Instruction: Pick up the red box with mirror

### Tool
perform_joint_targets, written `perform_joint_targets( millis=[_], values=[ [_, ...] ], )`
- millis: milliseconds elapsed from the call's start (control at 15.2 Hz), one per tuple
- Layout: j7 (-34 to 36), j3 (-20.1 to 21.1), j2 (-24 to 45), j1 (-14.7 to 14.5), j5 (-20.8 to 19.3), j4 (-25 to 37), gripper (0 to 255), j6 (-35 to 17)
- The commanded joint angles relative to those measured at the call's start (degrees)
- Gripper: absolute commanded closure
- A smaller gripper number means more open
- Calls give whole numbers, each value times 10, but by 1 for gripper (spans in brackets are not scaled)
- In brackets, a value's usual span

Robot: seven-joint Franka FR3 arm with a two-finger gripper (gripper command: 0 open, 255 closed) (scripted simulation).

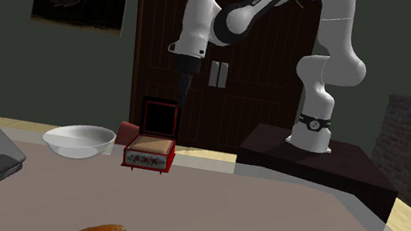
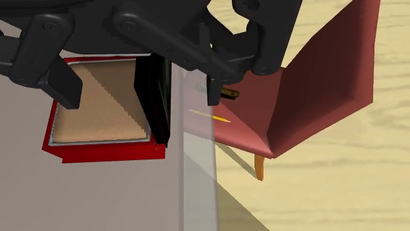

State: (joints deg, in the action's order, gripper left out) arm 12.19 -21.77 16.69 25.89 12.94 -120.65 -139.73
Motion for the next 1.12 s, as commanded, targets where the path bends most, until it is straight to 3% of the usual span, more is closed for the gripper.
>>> perform_joint_targets(
  millis=[0, 264, 330, 1056],
  values=[
    [-6, 3, 10, 3, 8, -4, 0, -13],
    [-13, 8, 25, 6, 18, -6, 0, -29],
    [-13, 9, 25, 6, 18, -6, 255, -29],
    [-7, 4, 13, 3, 10, -4, 255, -17]
  ],
)
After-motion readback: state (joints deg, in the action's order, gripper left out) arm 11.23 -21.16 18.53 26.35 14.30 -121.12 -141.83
